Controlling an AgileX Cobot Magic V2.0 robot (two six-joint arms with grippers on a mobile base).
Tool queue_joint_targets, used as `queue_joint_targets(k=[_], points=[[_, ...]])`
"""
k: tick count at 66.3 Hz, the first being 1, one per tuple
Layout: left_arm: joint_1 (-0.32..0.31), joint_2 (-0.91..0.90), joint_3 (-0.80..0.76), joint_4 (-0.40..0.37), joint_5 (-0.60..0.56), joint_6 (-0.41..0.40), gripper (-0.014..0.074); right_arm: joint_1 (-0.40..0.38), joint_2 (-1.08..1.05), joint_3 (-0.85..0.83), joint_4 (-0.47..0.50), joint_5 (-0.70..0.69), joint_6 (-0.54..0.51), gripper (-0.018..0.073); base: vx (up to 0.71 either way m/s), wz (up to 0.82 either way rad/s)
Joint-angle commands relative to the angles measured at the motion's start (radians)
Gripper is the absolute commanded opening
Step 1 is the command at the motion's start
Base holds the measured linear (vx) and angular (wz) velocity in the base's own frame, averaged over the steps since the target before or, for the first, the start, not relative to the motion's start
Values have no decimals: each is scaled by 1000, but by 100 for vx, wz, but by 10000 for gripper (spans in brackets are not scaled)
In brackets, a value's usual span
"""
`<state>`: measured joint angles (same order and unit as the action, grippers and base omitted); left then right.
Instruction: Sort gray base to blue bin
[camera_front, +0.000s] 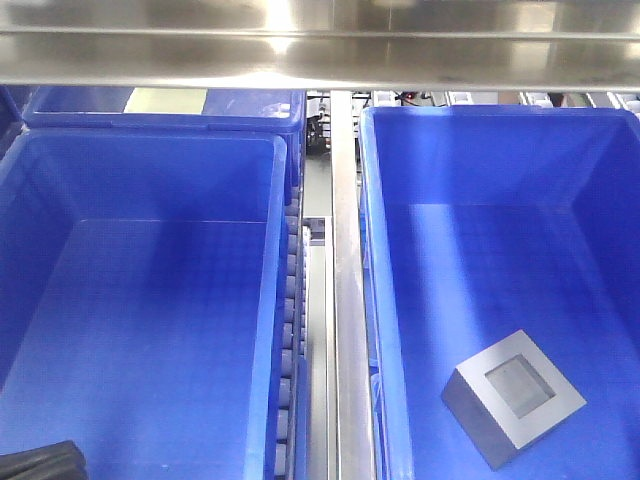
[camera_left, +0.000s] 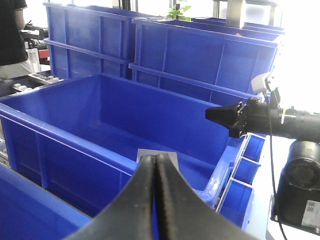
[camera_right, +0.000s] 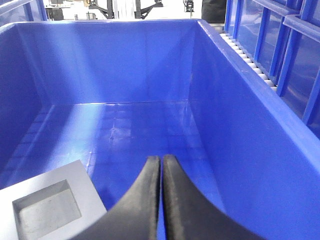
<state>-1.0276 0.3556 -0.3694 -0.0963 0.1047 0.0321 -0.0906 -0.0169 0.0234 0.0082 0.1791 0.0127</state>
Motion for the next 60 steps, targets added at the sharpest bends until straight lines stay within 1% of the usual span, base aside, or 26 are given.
queue_joint_targets(k=[1, 7, 10, 12, 17, 20, 27, 38, 42, 45, 48, 51, 56, 60], points=[[-1, 5, -26, -18, -72, 7, 2, 0, -2, 6, -8, -31, -13, -5, 0, 0], [0, 0, -26, -10, -70, 6, 2, 0, -2, 6, -8, -31, -13, -5, 0, 0], [12, -13, -20, -7, -67, 6, 2, 0, -2, 6, -8, -31, -13, -5, 0, 0], [26, -25, -13, -10, -67, 6, 2, 0, -2, 6, -8, -31, -13, -5, 0, 0], [92, -73, 17, -10, -67, 5, 2, 0, -2, 6, -8, -32, -13, -5, 0, 0], [144, -110, 34, -10, -63, 6, 2, 0, -2, 6, -8, -32, -13, -5, 0, 0], [293, -204, 79, -9, -44, 15, 2, 0, -2, 6, -8, -32, -13, -5, 0, 0], [575, -352, 144, 21, 17, 15, 2, 0, -2, 6, -8, -32, -13, -5, 0, 0], [660, -388, 177, 39, 9, 15, 2, 0, -2, 6, -8, -32, -13, -5, 0, 0], [712, -381, 195, 49, -10, 15, 2, 0, -2, 6, -8, -32, -13, -5, 0, 0], [779, -382, 213, 63, -19, 13, 2, 0, -2, 6, -8, -32, -13, -5, 0, 0], [833, -383, 232, 65, -28, 13, 2, 0, -2, 6, -8, -32, -13, -5, 0, 0], [904, -383, 270, 69, -51, 13, 2, 0, -2, 6, -8, -32, -13, -5, 0, 0], [949, -383, 303, 69, -62, 13, 2, 0, -2, 6, -8, -32, -13, -5, 0, 0]])
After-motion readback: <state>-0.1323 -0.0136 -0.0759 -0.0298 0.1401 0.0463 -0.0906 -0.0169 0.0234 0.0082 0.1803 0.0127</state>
